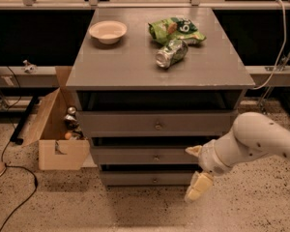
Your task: Open bottom drawer
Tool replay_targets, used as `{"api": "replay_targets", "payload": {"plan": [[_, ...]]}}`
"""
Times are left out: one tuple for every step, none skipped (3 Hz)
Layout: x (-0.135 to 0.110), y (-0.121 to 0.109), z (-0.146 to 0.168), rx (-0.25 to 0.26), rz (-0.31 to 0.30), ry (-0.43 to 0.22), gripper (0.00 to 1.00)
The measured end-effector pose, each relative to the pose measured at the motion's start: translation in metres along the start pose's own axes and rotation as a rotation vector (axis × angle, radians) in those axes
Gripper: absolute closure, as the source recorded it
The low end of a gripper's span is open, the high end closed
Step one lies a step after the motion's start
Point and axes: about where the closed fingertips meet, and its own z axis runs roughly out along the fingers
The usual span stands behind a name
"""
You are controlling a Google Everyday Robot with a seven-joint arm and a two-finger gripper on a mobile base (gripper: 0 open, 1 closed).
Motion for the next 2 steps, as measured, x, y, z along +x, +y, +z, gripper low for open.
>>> {"api": "replay_targets", "payload": {"plan": [[0.002,-0.017,0.061,-0.037,-0.001,-0.043,0.0],[-0.005,-0.031,0.107,-0.069,0.015,-0.104,0.0]]}}
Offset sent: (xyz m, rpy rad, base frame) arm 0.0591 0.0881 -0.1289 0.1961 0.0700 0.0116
